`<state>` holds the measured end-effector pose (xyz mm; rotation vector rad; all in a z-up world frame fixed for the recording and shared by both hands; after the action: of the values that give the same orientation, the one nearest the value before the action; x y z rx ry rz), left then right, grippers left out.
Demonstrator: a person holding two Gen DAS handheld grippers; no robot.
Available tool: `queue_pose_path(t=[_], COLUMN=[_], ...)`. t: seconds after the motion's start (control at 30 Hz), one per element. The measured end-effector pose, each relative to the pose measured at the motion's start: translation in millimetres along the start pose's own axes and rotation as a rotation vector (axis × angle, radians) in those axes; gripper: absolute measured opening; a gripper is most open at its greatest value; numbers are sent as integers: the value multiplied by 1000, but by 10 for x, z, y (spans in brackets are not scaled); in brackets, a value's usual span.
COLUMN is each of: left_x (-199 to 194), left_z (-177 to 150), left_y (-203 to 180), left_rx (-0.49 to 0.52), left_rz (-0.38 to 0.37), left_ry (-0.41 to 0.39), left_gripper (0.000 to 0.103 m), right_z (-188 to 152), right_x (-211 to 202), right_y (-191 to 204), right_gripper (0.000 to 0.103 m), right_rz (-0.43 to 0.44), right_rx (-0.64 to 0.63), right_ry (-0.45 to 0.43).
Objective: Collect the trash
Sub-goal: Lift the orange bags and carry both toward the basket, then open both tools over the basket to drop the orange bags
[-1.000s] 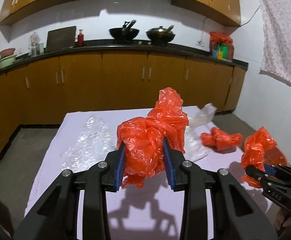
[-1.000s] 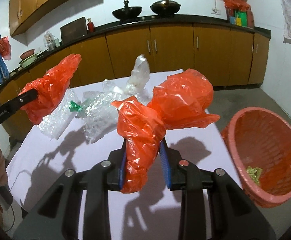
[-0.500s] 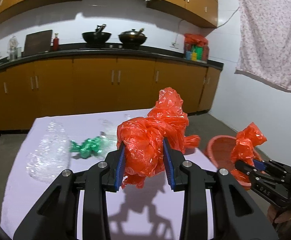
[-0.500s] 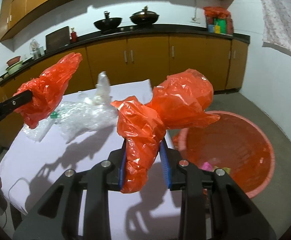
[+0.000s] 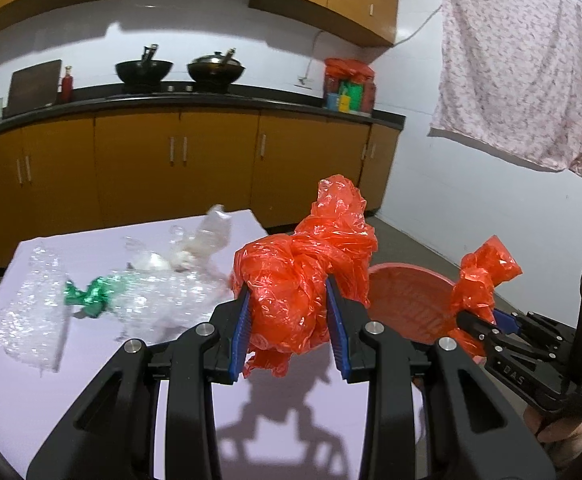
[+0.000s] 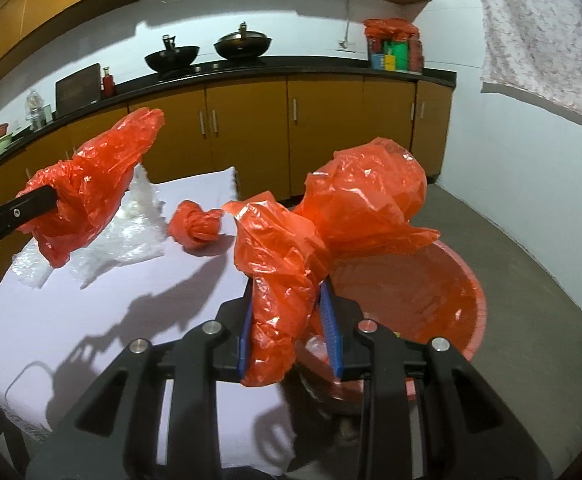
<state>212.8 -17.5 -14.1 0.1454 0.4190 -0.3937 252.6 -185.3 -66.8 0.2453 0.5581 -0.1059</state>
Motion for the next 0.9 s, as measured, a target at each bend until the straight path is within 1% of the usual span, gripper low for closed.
queue_pose_path(t=[0.33, 0.67, 0.9], left_x=[222, 604, 863], left_z=[38, 33, 42], left_y=[-322, -719, -1004], left_rx=[14, 19, 44], left_rz=[-63, -153, -197], left_ry=[19, 68, 92], left_gripper=[35, 35, 35], right_z=[7, 38, 123], right_x=[63, 103, 180], right_y=[-273, -544, -749], right_gripper=[30, 30, 30], right_rz=[-54, -108, -122], right_rx=[24, 49, 72], right_ry=[0, -7, -22])
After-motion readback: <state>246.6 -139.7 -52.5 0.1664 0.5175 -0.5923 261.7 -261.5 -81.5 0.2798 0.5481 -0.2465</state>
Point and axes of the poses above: each gripper's, at about its wrist camera, not at the fingertips, and x roughly the way its jaws point, y to its left, z to its top, the point moved 2 cm from there along x, roughly the way its jaws point, and after that the axes turned 13 degrees about x, right-handed, at the moved point
